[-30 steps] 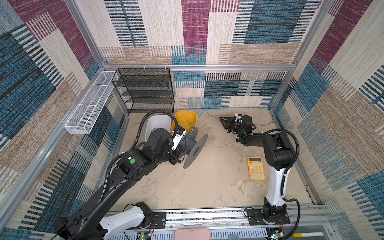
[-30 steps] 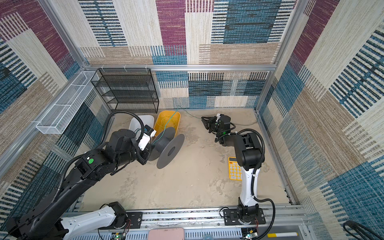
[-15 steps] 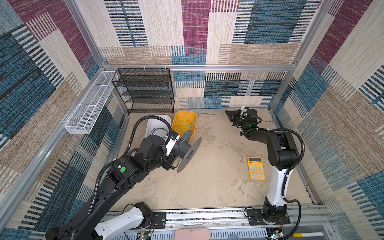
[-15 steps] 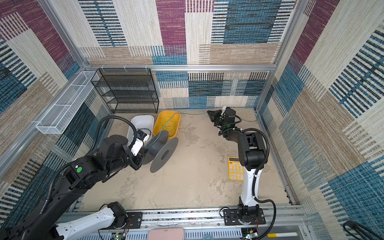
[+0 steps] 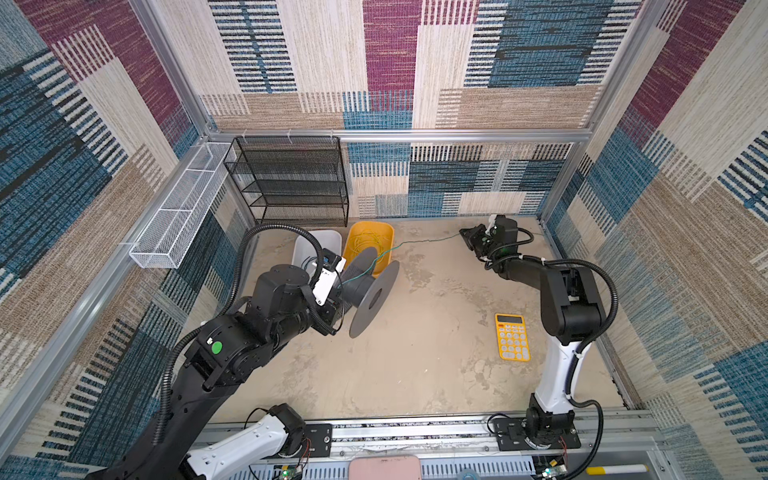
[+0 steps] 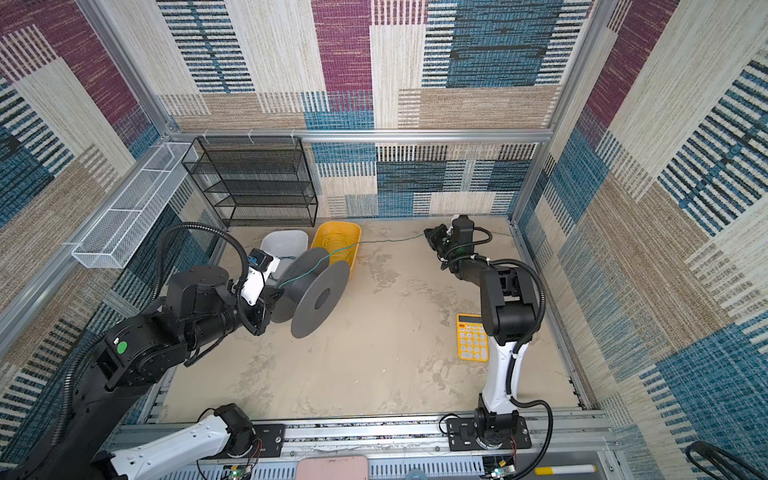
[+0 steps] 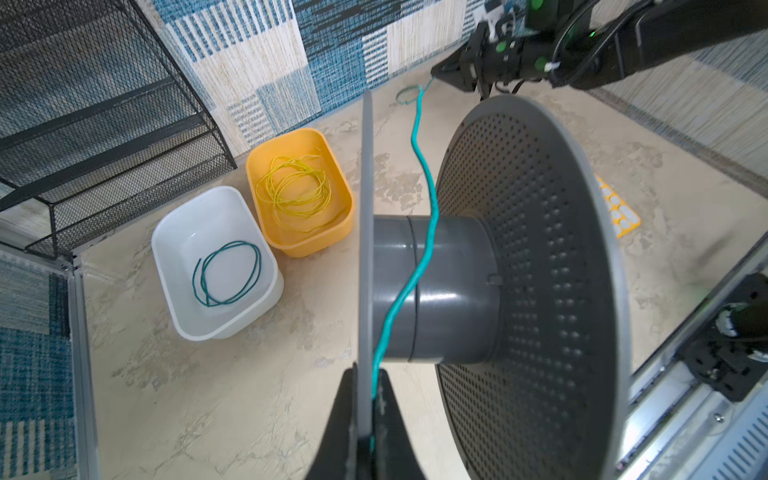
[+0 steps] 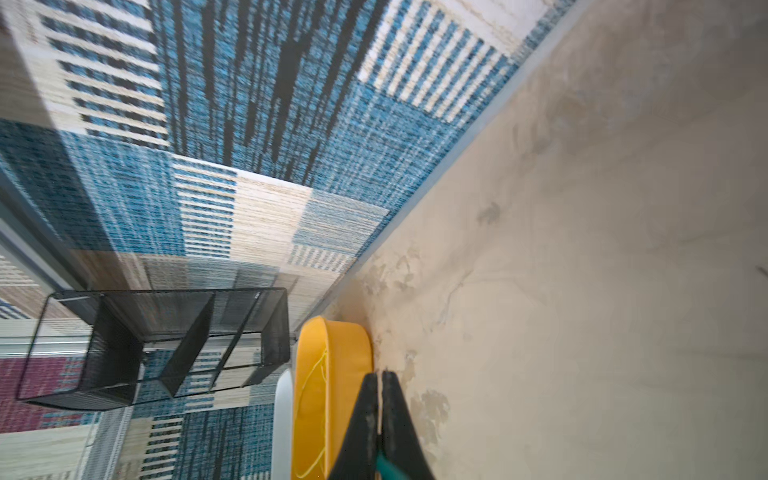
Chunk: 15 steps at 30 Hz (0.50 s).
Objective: Wrap the cables
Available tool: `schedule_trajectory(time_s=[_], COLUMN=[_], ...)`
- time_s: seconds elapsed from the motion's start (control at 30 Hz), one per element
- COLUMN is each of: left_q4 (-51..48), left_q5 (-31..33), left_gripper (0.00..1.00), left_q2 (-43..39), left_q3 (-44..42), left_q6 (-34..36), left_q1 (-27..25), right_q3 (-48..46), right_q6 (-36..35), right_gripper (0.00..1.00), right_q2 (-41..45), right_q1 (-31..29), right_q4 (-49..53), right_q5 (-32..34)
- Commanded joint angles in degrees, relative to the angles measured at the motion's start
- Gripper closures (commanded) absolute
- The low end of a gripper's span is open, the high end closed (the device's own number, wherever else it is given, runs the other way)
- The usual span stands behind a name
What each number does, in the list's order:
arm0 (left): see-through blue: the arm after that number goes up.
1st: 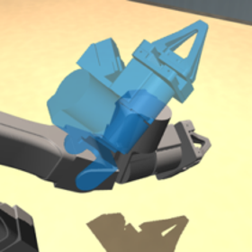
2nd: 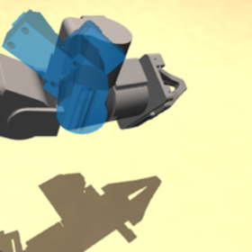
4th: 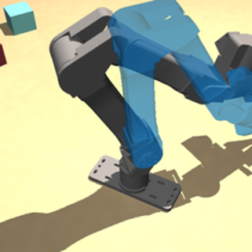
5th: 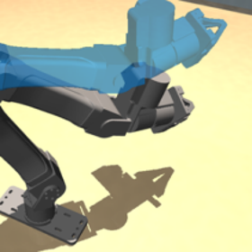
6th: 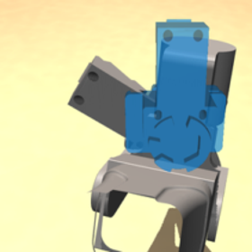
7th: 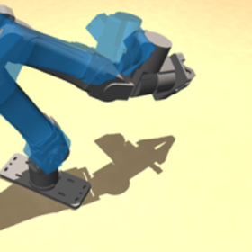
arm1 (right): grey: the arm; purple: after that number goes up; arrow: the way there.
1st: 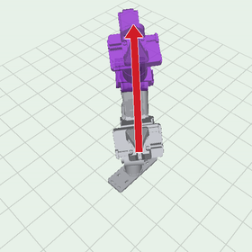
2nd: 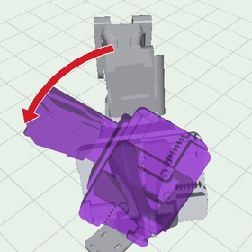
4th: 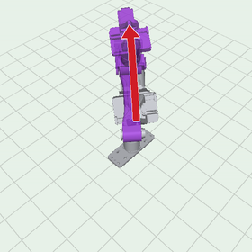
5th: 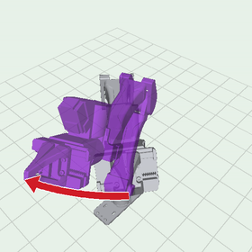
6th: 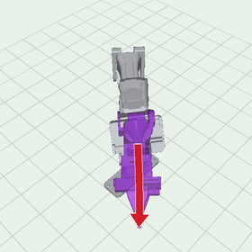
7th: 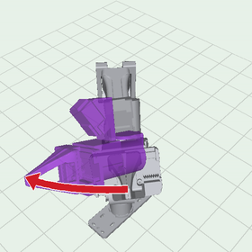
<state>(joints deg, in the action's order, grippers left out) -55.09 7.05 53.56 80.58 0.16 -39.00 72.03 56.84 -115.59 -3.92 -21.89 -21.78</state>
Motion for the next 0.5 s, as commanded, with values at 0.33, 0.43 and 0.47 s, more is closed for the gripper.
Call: schedule_trajectory(time_s=[0.33,0.43,0.47], left_q4=[9.37,11.7,12.77], left_q5=[-5.18,-5.12,-5.51], left_gripper=[1.0,1.0,1.0], left_q2=[9.75,12.41,12.97], left_q3=[9.09,10.55,10.52], left_q6=[-7.42,-9.87,-10.61], left_q1=[7.08,9.15,9.78], right_q3=[-8.23,-10.44,-10.95], right_q6=[-13.27,-14.78,-15.44], right_gripper=[1.0,1.0,1.0], right_q2=[6.47,8.72,9.24], right_q1=[-7.2,-9.64,-10.46], right_q4=[2.17,2.03,2.14], right_q5=[10.81,13.25,13.98])
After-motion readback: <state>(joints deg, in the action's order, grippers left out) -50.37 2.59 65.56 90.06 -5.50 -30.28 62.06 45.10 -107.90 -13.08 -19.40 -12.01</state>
